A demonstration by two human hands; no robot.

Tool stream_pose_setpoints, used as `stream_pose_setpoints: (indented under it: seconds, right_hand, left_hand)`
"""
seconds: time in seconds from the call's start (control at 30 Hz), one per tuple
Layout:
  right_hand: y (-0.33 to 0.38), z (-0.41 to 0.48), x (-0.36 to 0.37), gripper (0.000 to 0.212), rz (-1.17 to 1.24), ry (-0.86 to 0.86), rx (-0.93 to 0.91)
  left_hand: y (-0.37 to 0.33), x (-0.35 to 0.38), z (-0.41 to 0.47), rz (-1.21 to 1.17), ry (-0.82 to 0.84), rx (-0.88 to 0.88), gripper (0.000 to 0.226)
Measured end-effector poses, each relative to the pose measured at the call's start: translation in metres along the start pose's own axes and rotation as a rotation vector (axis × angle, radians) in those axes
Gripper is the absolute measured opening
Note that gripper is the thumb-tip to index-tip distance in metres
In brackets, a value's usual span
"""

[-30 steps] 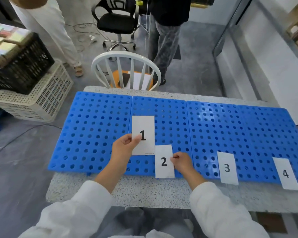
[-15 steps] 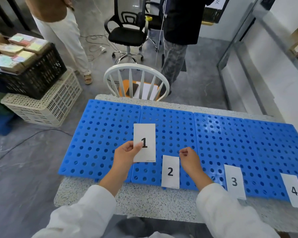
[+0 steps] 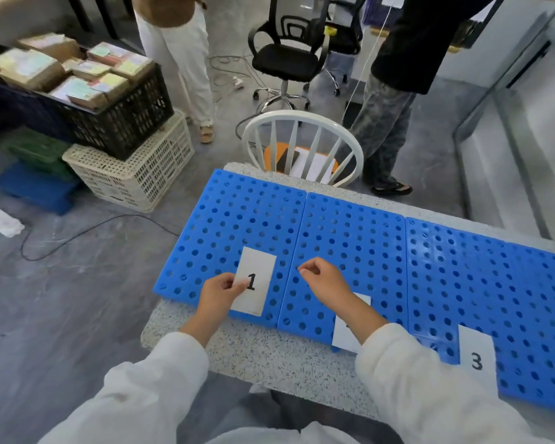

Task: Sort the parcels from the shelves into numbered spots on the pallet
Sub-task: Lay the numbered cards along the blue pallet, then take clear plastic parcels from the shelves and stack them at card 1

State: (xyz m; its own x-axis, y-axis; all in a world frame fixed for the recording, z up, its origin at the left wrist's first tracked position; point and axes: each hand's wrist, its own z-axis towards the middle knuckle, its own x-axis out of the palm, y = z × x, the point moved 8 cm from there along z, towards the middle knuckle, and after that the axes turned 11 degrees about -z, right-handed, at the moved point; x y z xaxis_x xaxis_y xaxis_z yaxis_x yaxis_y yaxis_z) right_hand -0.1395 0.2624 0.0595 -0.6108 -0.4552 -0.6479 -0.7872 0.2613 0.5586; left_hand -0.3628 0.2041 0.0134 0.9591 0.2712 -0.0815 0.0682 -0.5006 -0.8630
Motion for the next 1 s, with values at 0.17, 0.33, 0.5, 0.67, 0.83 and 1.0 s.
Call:
stream_pose_setpoints:
  seconds: [0.17, 0.33, 0.5, 0.67, 0.83, 1.0]
  right_hand:
    - [-0.015, 0.002, 0.006, 0.020, -0.019, 0.020, 0.040]
    - [-0.026, 0.001, 0.005, 0.020, -0.011, 0.053, 0.092]
    - [-0.033, 0.004, 0.003, 0.013, 0.005, 0.051, 0.105]
    - [-0.037, -0.004, -0.004, 0.010, -0.034, 0.063, 0.106]
    - [-0.034, -0.020, -0.048, 0.023, -0.152, 0.006, 0.037]
    - [-0.034, -0.058, -0.124, 0.043, -0.290, -0.157, -0.033]
  left_hand:
    - [0.014, -0.025, 0.016, 0.162, -0.038, 0.000, 0.021]
    - [0.023, -0.032, 0.023, 0.263, -0.071, 0.000, 0.019]
    - [0.025, -0.029, 0.026, 0.256, -0.093, -0.017, 0.021]
    - [0.002, -0.031, 0.021, 0.531, -0.241, 0.031, 0.047]
    - [-0.069, 0.039, 0.004, 0.773, -0.006, 0.396, 0.045]
    - [-0.149, 0.140, -0.043, 0.947, 0.314, 0.747, 0.046]
